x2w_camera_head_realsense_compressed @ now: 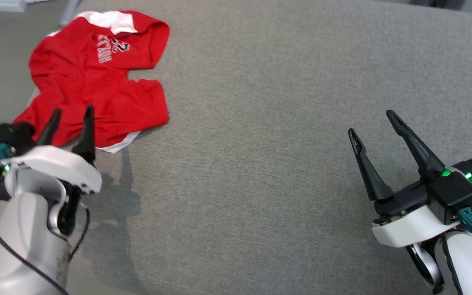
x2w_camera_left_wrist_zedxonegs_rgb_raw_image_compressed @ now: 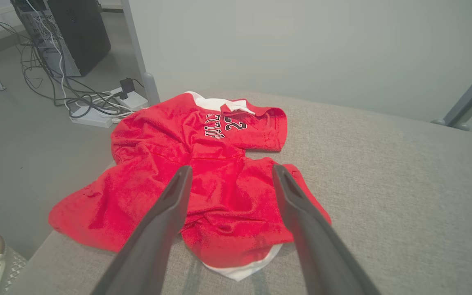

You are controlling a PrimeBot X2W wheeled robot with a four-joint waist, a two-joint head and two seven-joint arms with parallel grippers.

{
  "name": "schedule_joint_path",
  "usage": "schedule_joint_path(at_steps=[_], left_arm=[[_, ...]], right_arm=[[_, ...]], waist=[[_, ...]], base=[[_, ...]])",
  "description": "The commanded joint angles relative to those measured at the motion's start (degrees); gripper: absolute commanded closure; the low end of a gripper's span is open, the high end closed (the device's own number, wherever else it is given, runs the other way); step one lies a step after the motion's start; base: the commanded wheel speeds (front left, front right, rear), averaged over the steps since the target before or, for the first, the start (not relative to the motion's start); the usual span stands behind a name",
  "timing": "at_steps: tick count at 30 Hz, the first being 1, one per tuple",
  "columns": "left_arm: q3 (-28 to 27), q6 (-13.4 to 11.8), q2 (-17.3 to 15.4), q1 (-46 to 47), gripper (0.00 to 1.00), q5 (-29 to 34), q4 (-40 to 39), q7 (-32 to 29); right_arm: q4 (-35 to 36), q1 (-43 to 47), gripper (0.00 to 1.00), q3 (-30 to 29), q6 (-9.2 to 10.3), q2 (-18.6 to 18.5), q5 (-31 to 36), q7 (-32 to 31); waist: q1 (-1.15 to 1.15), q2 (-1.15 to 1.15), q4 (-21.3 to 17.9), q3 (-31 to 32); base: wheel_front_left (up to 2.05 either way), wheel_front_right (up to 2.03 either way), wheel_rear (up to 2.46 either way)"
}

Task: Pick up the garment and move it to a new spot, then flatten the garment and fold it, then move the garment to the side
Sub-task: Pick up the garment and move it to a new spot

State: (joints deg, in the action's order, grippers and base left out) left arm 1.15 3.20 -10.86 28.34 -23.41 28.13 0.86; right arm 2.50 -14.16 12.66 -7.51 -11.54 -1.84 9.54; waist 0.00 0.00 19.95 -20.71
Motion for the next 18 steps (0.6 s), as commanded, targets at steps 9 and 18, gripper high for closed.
schedule_joint_path(at_steps=[9, 18], left_arm=[[-0.2, 1.4, -2.9, 10.5, 0.0, -3.6, 10.7, -11.7], [-0.4, 2.6, -4.6, 16.6, 0.0, -6.7, 21.1, -18.9]], right_arm=[[4.1, -1.2, 0.0, 0.3, 0.04, -1.0, 1.4, -1.8], [6.6, -1.7, 0.0, -0.6, 0.04, -0.7, 0.2, -2.9]], waist=[[0.0, 0.0, -3.9, -5.4], [0.0, 0.0, -4.9, -7.8]], base=[[0.0, 0.0, 0.0], [0.0, 0.0, 0.0]])
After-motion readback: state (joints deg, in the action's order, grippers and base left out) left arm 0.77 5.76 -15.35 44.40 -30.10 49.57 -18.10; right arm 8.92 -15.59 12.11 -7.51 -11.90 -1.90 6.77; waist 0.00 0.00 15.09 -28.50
